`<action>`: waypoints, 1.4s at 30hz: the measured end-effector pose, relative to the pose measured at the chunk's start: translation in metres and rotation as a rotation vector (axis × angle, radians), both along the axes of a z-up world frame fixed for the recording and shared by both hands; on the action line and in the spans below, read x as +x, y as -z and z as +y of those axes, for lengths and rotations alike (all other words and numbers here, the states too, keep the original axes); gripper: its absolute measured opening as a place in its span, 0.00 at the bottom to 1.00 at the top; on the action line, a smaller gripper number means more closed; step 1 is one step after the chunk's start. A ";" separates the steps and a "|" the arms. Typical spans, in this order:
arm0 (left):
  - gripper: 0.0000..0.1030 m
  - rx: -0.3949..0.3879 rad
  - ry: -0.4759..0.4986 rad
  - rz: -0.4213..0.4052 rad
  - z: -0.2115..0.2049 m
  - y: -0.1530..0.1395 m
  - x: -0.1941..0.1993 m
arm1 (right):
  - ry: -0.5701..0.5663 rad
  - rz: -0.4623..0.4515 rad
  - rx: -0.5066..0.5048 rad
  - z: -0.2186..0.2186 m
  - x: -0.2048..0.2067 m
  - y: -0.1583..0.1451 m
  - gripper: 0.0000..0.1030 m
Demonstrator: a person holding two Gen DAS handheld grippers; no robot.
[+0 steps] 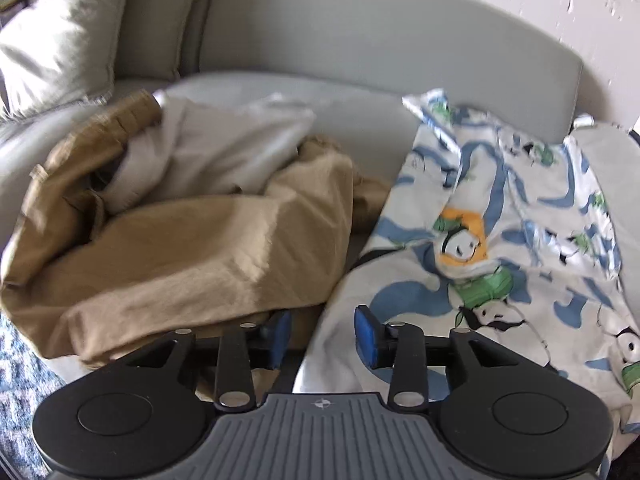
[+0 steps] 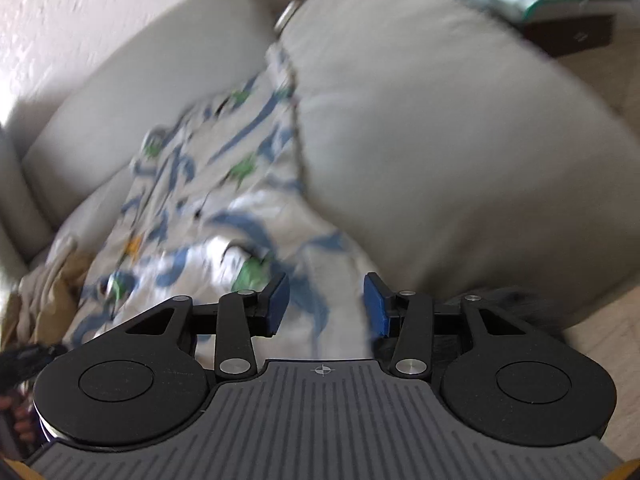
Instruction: Fold clothes
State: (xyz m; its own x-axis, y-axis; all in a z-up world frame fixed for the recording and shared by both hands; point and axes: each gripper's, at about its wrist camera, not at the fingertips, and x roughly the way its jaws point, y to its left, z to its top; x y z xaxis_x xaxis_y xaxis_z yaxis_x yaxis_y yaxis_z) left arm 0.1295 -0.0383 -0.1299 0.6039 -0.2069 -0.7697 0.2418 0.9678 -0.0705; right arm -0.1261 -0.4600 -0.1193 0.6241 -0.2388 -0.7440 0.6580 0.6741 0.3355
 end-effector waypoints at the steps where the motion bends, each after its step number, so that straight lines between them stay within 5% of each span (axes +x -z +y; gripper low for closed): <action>1: 0.36 -0.008 0.006 -0.012 -0.001 -0.004 -0.001 | 0.014 -0.033 -0.019 -0.004 -0.005 -0.006 0.47; 4: 0.36 -0.027 0.062 -0.051 -0.011 -0.010 -0.006 | -0.009 -0.056 -0.022 -0.017 0.002 -0.009 0.47; 8: 0.36 0.007 0.147 -0.071 -0.033 -0.001 -0.008 | -0.068 0.034 0.027 -0.026 0.038 0.015 0.44; 16: 0.36 0.003 0.126 -0.033 -0.039 0.012 -0.003 | -0.140 0.203 0.010 -0.027 0.085 0.050 0.42; 18: 0.36 -0.006 0.119 -0.033 -0.036 0.011 -0.003 | -0.148 0.208 -0.008 -0.024 0.088 0.052 0.34; 20: 0.36 -0.020 0.110 -0.035 -0.031 0.009 -0.001 | -0.150 0.200 -0.032 -0.021 0.088 0.051 0.04; 24: 0.36 -0.039 0.092 -0.046 -0.023 0.004 0.002 | -0.131 0.137 -0.143 -0.011 0.083 0.031 0.01; 30: 0.36 -0.062 0.071 -0.049 -0.012 -0.005 0.004 | -0.078 0.112 -0.092 -0.024 0.101 0.021 0.01; 31: 0.37 -0.061 0.069 -0.044 -0.010 -0.007 0.004 | -0.069 0.107 -0.083 -0.026 0.104 0.020 0.02; 35: 0.46 -0.016 0.067 -0.031 -0.007 -0.020 0.000 | -0.032 0.091 -0.046 -0.034 0.113 0.015 0.35; 42: 0.47 -0.054 0.156 0.057 0.012 -0.059 -0.007 | 0.015 -0.029 0.005 -0.030 0.048 -0.013 0.49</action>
